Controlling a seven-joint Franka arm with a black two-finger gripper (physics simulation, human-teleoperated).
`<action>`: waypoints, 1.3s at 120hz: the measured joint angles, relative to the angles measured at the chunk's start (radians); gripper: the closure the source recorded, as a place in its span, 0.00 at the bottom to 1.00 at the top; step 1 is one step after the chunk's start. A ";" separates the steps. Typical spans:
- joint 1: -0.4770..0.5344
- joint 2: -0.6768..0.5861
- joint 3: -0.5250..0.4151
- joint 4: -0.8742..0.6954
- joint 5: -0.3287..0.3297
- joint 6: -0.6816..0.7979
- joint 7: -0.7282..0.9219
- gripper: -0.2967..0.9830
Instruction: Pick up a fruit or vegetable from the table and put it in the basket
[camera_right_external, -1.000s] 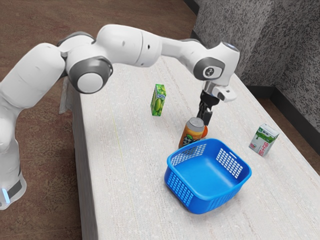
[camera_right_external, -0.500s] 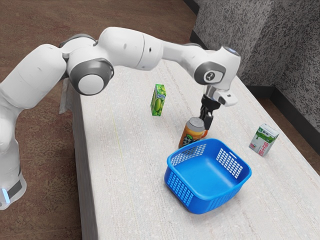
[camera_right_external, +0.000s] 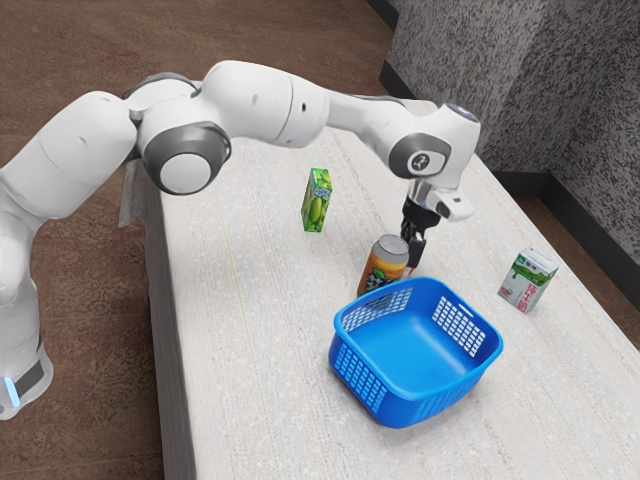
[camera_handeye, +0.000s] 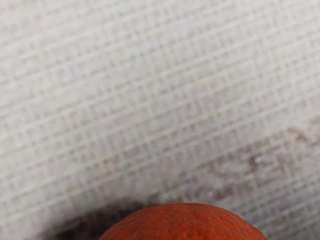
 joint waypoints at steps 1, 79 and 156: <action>0.000 0.000 0.000 0.000 0.000 0.000 0.000 0.23; 0.000 -0.003 -0.007 -0.010 -0.018 -0.017 0.009 0.36; 0.000 -0.012 0.031 0.027 0.007 -0.054 0.007 0.48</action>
